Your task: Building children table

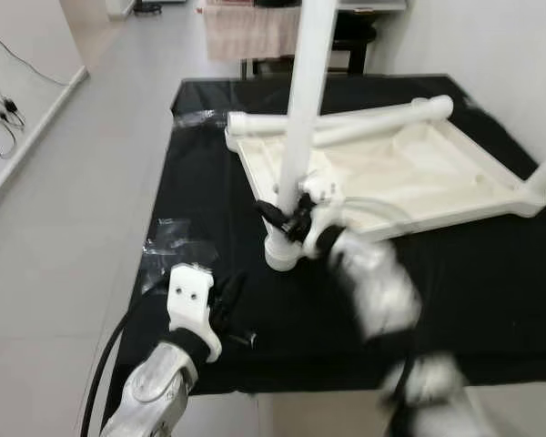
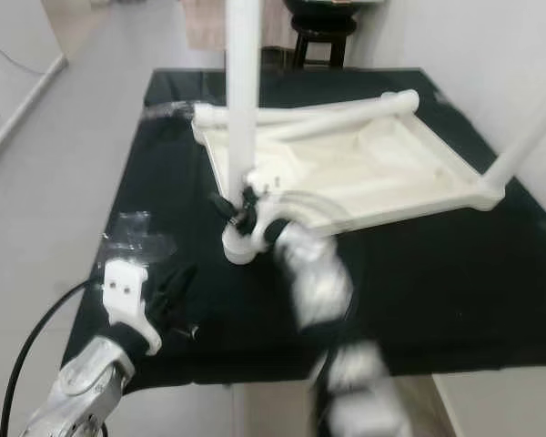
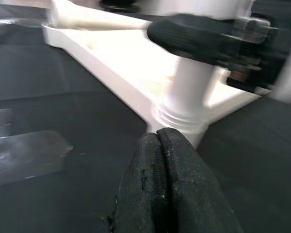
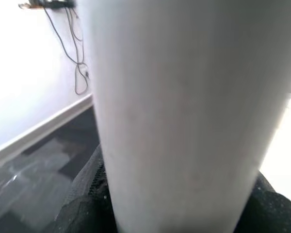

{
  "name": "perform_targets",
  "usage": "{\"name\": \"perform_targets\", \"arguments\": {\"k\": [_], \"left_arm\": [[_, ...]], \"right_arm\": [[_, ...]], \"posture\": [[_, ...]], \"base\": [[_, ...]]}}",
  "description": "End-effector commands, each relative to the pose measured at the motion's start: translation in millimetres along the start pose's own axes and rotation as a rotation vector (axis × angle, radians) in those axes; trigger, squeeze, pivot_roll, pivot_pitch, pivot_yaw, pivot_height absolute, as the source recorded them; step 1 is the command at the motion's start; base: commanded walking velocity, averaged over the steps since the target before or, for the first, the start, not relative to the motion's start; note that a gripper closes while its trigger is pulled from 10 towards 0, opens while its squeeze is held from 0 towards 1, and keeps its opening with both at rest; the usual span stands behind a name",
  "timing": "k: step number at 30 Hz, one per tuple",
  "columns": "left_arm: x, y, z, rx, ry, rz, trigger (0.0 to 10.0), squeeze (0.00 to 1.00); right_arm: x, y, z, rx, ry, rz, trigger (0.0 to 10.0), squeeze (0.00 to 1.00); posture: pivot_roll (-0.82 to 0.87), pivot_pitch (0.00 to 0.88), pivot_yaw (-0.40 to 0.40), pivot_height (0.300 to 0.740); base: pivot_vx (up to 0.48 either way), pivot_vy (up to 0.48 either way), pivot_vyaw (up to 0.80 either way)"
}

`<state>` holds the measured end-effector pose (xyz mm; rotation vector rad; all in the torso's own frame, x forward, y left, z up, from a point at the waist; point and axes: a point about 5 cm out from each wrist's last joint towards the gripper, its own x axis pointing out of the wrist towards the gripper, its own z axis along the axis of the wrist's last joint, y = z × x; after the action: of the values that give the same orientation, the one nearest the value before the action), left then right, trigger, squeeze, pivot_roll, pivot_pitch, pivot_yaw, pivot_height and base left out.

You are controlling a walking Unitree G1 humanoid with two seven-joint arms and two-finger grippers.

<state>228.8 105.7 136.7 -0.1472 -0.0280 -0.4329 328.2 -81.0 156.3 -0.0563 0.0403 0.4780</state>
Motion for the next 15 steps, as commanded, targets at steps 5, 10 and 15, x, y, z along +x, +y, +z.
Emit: {"name": "perform_targets", "arguments": {"k": [5, 10, 15], "left_arm": [[1.6, 1.8, -3.9, -0.002, 0.022, -0.012, 10.0, 0.0], [1.0, 2.9, -2.3, 0.0, 0.008, 0.017, 10.0, 0.0], [1.3, 3.0, -2.1, 0.0, 0.007, 0.02, 10.0, 0.0]], "right_arm": [[6.1, -10.8, -35.6, -0.028, 0.229, 0.001, 0.0, 0.0], [16.3, -3.0, -18.3, -0.019, 0.141, 0.105, 10.0, 1.0], [19.7, 0.5, -8.8, -0.014, 0.094, 0.167, 10.0, 1.0]], "posture": [[0.1, 0.108, -0.043, 0.74], [0.1, 0.108, -0.046, 0.74], [0.1, 0.109, -0.046, 0.74]], "base": [[0.0, 0.0, 0.0], [0.0, 0.0, 0.0], [0.0, 0.0, 0.0]]}}
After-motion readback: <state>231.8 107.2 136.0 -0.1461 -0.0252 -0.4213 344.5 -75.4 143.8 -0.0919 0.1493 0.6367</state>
